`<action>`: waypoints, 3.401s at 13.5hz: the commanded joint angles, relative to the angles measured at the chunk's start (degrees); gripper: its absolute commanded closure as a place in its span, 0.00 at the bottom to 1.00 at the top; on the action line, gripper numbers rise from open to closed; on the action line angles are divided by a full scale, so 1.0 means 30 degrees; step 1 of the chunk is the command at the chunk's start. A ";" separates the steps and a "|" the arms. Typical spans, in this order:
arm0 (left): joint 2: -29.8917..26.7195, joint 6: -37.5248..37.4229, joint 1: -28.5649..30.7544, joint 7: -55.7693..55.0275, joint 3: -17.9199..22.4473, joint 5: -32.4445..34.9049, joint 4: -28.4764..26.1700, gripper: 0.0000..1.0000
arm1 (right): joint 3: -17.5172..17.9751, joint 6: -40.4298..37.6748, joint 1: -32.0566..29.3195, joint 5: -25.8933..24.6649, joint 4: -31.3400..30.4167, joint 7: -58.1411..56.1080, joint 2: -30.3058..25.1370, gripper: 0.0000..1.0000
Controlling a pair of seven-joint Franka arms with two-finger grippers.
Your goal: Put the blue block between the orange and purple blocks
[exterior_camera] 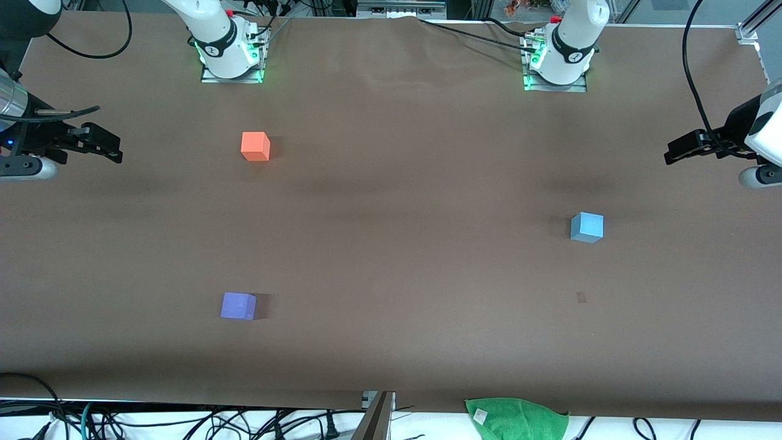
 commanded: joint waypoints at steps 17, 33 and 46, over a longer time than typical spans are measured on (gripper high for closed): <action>0.0105 -0.0001 -0.0175 0.0396 0.0259 0.0051 0.0304 0.00 | 0.0091 -0.0154 -0.0158 -0.0048 0.0474 -0.0244 0.0196 0.00; 0.1099 0.0087 -0.0145 -0.0188 0.0171 -0.0303 0.0127 0.00 | 0.0091 -0.0154 -0.0099 -0.0048 0.0474 -0.0244 0.0196 0.00; 0.6283 1.0330 -0.0174 -0.0042 -0.0384 -0.0566 -0.4674 0.00 | 0.0091 -0.0154 -0.0129 -0.0019 0.0474 -0.0215 0.0196 0.00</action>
